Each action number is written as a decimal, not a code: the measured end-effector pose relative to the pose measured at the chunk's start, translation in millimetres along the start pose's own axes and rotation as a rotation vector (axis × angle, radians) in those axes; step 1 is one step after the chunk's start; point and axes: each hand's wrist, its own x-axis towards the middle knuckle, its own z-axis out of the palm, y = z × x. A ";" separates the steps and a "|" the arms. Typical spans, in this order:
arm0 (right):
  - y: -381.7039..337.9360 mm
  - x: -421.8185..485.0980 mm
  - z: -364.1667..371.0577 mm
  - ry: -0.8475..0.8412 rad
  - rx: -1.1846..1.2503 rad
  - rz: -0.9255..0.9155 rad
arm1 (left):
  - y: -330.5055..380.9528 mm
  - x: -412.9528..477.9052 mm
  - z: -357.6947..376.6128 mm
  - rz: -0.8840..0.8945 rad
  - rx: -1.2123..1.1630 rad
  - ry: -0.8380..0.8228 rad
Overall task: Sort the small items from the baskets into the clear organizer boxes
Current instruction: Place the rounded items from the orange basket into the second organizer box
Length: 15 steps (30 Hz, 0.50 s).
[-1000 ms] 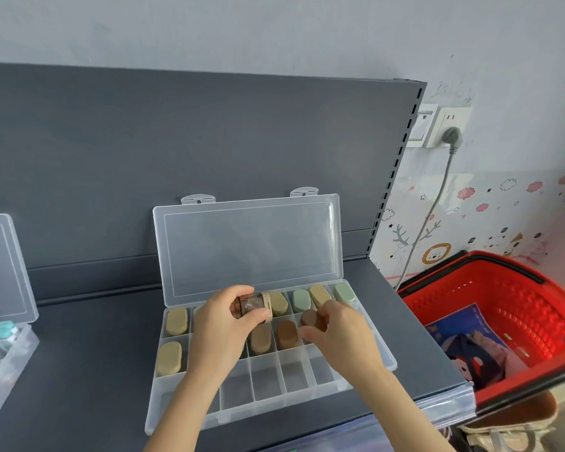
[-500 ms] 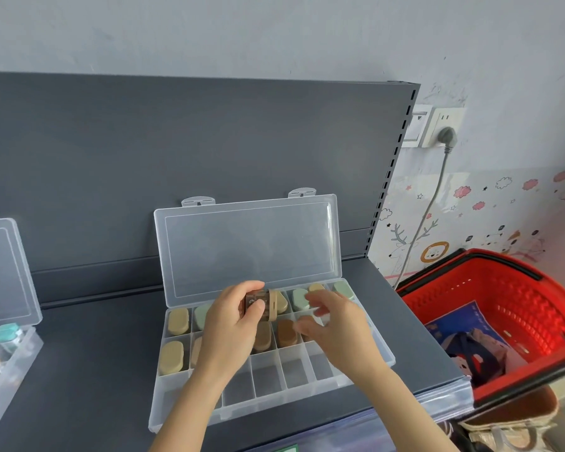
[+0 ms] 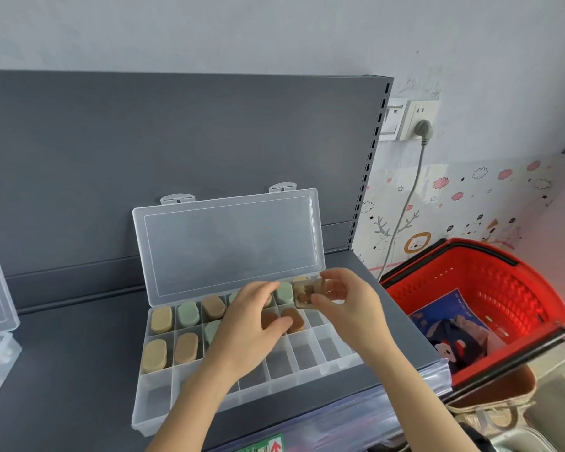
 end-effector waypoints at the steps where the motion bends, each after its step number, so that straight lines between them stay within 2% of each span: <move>1: 3.1 2.5 -2.2 0.015 -0.063 -0.004 | -1.5 -0.5 -1.1 -0.009 0.044 -0.011; 8: 15.7 6.8 9.0 -0.069 -0.351 -0.006 | -10.2 -7.3 -2.9 -0.050 0.146 -0.033; 15: 22.9 9.5 21.3 -0.154 -0.489 -0.037 | -17.2 -9.0 -3.3 -0.085 0.185 -0.043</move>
